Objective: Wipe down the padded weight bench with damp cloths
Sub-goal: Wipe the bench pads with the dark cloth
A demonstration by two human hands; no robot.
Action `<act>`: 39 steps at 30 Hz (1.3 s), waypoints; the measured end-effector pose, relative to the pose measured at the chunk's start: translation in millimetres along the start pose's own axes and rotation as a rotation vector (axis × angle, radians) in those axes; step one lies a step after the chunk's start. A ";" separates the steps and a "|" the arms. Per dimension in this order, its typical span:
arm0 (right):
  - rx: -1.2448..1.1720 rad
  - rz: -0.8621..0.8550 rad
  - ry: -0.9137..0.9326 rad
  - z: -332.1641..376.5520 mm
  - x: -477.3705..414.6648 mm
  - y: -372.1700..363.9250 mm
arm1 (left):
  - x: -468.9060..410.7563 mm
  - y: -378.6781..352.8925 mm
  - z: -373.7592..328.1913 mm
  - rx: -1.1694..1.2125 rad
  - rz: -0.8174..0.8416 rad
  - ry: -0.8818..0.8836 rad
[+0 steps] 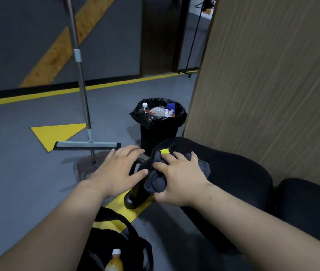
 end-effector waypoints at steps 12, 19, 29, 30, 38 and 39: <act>-0.493 0.042 -0.073 -74.0 -89.2 23.6 | -12.9 -9.9 -26.9 0.110 0.011 0.021; -0.723 0.040 -0.244 -146.5 -82.4 22.4 | -26.4 -50.3 -51.0 0.107 0.188 0.042; -0.764 0.078 -0.356 -202.6 6.4 34.2 | -32.1 -75.3 -60.3 0.167 0.230 0.091; -0.758 0.075 -0.375 -207.7 17.4 35.0 | -32.0 -75.1 -60.1 0.164 0.231 0.091; -0.633 0.003 -0.451 -208.0 113.6 46.1 | -29.0 -71.0 -61.1 0.148 0.252 0.107; -0.633 -0.006 -0.456 -203.2 125.9 46.7 | -28.5 -70.3 -61.3 0.139 0.258 0.111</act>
Point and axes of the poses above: each hand's wrist, its own x-axis away from the middle knuckle, its own y-axis out of the back of the hand, z = x × y, the point moved 10 cm from there along -x, towards the middle knuckle, and after that the axes turned 11 degrees about -x, right-handed, at the moved point
